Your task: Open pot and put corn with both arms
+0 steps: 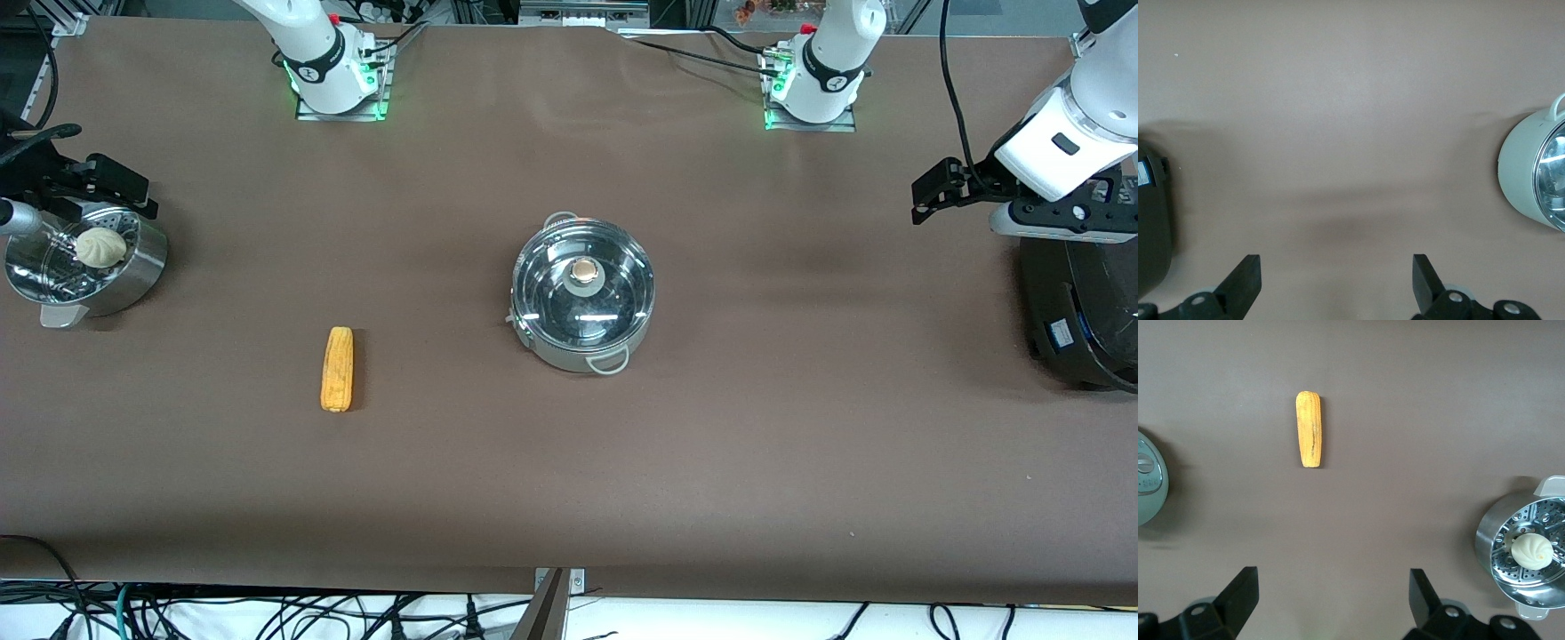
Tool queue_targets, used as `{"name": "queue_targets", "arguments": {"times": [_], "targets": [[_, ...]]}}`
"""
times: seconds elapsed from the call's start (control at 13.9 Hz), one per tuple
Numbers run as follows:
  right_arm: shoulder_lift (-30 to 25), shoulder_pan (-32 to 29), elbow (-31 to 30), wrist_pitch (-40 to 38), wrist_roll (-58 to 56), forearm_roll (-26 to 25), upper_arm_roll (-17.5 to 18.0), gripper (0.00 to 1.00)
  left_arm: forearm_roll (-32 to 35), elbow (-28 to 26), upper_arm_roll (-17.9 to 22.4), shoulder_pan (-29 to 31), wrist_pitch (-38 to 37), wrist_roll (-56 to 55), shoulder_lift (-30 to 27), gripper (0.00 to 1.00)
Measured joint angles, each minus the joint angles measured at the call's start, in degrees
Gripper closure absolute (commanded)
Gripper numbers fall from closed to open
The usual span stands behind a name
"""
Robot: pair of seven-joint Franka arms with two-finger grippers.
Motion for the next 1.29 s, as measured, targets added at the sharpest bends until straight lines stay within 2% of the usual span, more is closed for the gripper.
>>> {"name": "queue_targets", "arguments": {"times": [0.36,0.58,0.72,1.01,1.29], "targets": [[0.4,0.0,0.0,0.0,0.0,0.0,0.0,0.0,-0.3,0.0,-0.9,-1.4,-0.1,0.0,0.5,0.0],[0.5,0.0,0.0,0.0,0.0,0.0,-0.2,0.0,-1.3,1.9,-1.2,-6.5,0.2,-1.5,2.5,0.0],[0.5,0.0,0.0,0.0,-0.2,0.0,-0.5,0.0,-1.7,6.4,-1.4,-12.0,0.4,-7.6,6.9,0.0],[0.6,0.0,0.0,0.0,-0.3,0.0,-0.5,0.0,-3.1,16.9,-1.6,-23.4,1.8,-22.2,20.9,0.0],[0.6,0.0,0.0,0.0,-0.3,0.0,-0.5,0.0,-3.1,19.4,-1.6,-29.9,9.7,-25.5,29.5,0.0]]}}
